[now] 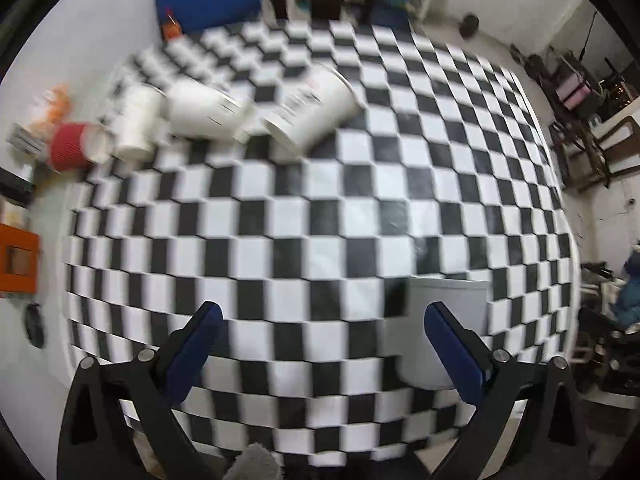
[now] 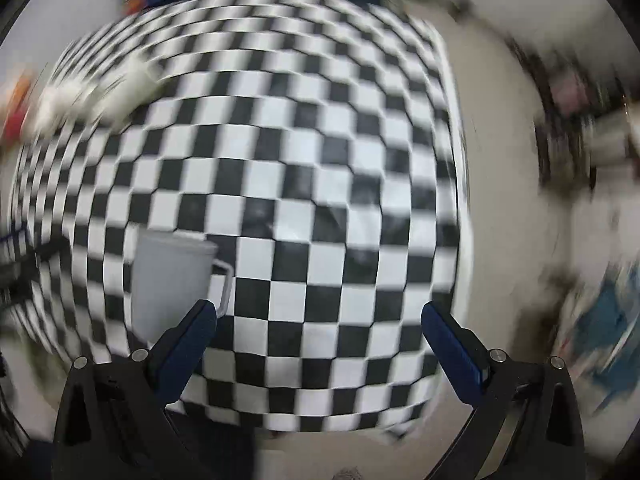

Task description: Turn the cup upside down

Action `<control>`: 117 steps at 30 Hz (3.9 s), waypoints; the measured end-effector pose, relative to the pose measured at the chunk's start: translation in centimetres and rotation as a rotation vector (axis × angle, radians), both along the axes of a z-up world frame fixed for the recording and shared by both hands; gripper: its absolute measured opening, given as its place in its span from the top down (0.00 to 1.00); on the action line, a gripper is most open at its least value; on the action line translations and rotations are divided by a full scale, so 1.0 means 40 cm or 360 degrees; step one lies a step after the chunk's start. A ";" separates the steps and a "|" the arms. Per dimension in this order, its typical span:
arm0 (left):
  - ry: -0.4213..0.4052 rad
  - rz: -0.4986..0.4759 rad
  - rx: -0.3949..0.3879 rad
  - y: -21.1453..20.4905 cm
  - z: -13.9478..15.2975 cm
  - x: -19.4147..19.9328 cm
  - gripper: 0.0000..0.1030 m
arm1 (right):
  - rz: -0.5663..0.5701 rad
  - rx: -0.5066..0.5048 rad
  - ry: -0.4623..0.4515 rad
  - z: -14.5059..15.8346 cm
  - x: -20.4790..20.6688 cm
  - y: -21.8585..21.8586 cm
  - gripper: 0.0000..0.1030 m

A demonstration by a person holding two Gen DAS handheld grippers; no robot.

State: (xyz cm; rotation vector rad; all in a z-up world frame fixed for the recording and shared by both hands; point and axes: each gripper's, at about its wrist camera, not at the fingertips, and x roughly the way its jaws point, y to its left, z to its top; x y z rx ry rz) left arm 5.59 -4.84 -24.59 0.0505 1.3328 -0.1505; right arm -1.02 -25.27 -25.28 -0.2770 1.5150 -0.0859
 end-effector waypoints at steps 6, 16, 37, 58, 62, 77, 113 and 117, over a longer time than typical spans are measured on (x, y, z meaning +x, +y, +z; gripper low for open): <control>-0.0039 0.0042 0.0166 0.072 -0.042 -0.049 0.00 | 0.0970 -0.0418 0.0158 -0.017 -0.008 0.249 0.00; 0.0177 0.0171 0.0240 0.146 -0.262 -0.096 0.00 | 0.3047 -0.1375 0.0403 -0.302 -0.248 0.435 0.00; 0.0193 0.0248 0.0165 0.267 -0.318 0.045 0.00 | 0.3940 -0.1560 0.0776 -0.480 -0.300 0.330 0.18; 0.0042 0.0236 0.0200 0.336 -0.253 0.156 0.00 | 0.1503 -0.0372 0.0637 -0.319 0.103 0.435 0.18; 0.0044 0.0229 0.0193 0.349 -0.267 0.181 0.00 | 0.1110 -0.0137 0.0618 -0.324 0.143 0.400 0.18; 0.0122 0.0217 0.0183 0.321 -0.292 0.186 0.00 | 0.0276 0.0239 0.0721 -0.411 0.142 0.295 0.17; 0.0119 0.0233 0.0178 0.320 -0.311 0.299 0.00 | -0.0213 0.0453 -0.0757 -0.251 0.191 0.223 0.19; 0.0055 0.0230 0.0141 0.307 -0.285 0.274 0.00 | -0.0203 0.0437 -0.0707 -0.258 0.130 0.250 0.19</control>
